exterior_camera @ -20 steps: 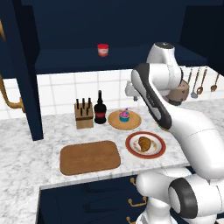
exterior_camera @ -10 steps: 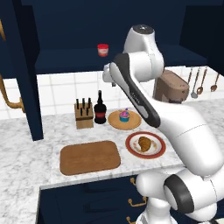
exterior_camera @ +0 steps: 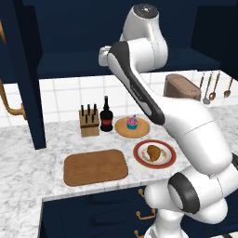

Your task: From the different types of pastries on the counter, select a croissant and place it on the cutting board. Then retrieve a jar of jam from the cabinet and place it alongside the croissant on the cutting board.

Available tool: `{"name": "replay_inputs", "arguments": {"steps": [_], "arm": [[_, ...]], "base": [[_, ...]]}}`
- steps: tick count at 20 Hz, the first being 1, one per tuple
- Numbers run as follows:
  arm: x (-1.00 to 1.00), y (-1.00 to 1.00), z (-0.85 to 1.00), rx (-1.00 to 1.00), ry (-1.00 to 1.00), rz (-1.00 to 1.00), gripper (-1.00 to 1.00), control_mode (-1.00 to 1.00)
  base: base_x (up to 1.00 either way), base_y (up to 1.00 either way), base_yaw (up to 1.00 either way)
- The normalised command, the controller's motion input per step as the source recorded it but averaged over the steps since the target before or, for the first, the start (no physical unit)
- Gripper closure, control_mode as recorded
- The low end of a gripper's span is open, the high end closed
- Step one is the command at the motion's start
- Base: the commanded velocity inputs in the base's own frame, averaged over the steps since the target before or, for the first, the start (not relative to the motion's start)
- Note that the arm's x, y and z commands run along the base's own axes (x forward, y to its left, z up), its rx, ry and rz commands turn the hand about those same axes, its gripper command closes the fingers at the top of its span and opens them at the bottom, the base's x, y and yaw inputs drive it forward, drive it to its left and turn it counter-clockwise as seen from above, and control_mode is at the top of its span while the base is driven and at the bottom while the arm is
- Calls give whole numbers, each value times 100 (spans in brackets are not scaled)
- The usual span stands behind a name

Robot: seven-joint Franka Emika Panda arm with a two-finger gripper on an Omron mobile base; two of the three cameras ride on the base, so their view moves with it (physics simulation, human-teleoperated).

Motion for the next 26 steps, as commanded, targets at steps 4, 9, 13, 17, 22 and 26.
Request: {"name": "replay_inputs", "arguments": {"steps": [4,9,13,17,22,26], "arm": [[29,0,56,-1,-16,10,-100,-100],[16,0,43,-1,-15,9,-100,-100],[0,0,26,-16,-8,-1,-100,-100],[0,0,2,-18,-2,-8,-100,-100],[-29,7,-3,-3,0,-4,-100,-100],[-53,1,-73,-4,-31,-18,-100,-100]], "base": [[0,0,0],[0,0,0],[0,0,0],[0,0,0],[0,0,0],[0,0,0]]}}
